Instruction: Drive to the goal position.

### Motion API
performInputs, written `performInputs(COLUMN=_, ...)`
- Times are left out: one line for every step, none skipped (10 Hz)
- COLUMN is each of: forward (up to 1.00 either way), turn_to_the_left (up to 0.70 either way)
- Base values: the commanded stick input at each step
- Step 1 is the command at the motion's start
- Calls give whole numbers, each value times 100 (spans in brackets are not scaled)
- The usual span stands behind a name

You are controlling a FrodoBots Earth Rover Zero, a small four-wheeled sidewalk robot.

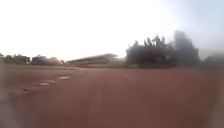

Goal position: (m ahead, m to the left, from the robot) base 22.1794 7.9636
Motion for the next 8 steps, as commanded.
performInputs(forward=70, turn_to_the_left=0)
performInputs(forward=70, turn_to_the_left=0)
performInputs(forward=70, turn_to_the_left=0)
performInputs(forward=70, turn_to_the_left=0)
performInputs(forward=70, turn_to_the_left=0)
performInputs(forward=70, turn_to_the_left=0)
performInputs(forward=70, turn_to_the_left=0)
performInputs(forward=70, turn_to_the_left=-4)
